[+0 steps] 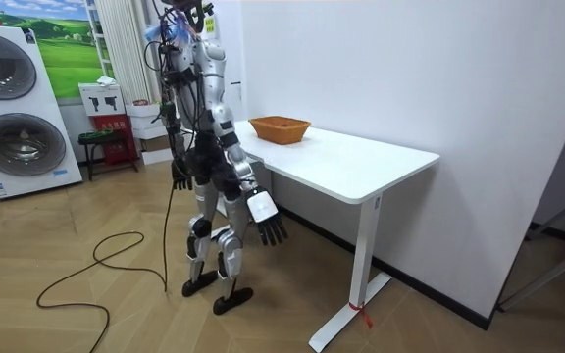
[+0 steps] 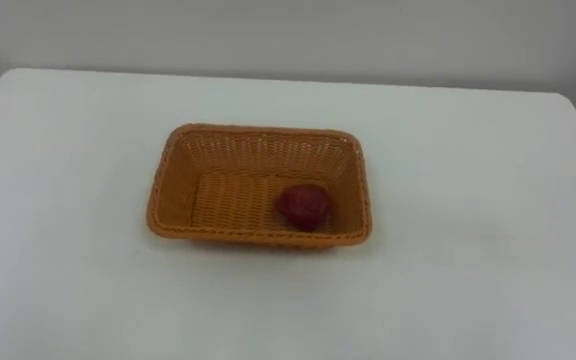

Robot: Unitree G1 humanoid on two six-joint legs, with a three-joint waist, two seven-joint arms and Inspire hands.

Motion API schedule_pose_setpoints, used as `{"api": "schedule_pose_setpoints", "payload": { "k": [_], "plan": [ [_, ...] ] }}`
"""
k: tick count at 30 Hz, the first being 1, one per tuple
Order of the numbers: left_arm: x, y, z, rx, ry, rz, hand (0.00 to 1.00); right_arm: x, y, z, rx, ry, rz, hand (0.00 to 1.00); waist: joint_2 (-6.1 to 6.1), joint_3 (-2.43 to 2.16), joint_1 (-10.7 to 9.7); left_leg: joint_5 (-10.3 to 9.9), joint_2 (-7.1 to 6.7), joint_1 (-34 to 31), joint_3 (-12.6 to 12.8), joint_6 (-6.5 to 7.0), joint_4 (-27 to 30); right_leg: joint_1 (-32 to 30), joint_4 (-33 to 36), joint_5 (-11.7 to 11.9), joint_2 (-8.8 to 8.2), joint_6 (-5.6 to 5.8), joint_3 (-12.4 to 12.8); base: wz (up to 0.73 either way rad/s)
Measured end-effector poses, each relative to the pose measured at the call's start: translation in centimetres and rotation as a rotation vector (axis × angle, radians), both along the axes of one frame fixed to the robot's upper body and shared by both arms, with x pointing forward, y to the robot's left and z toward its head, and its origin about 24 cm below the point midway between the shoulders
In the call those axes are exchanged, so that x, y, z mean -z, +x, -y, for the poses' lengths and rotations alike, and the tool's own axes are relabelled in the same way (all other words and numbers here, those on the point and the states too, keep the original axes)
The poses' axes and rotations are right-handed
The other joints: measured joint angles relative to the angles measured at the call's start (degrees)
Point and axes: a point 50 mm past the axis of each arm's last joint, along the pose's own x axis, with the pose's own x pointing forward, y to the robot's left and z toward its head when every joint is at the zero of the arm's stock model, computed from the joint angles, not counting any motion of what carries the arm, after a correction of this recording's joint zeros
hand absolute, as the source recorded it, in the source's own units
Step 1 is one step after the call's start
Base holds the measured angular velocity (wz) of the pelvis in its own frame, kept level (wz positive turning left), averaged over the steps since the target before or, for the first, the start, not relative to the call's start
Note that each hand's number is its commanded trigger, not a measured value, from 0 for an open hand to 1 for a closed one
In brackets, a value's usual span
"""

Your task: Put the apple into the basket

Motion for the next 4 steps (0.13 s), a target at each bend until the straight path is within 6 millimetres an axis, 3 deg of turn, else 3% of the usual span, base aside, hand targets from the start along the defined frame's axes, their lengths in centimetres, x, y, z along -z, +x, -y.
{"api": "schedule_pose_setpoints", "payload": {
  "k": [4],
  "plan": [
    [0.23, 0.6, 0.72, 0.045, -0.025, 0.002, 0.0, 0.31, 0.34, -0.73, -0.11, 0.068, -0.013, 0.0, 0.94, 0.18, 0.64, -0.11, -0.13, -0.04, -0.16, 0.19, -0.04, -0.03, 0.34, -0.24, -0.36, 0.24, -0.37, 0.04]
  ]
}}
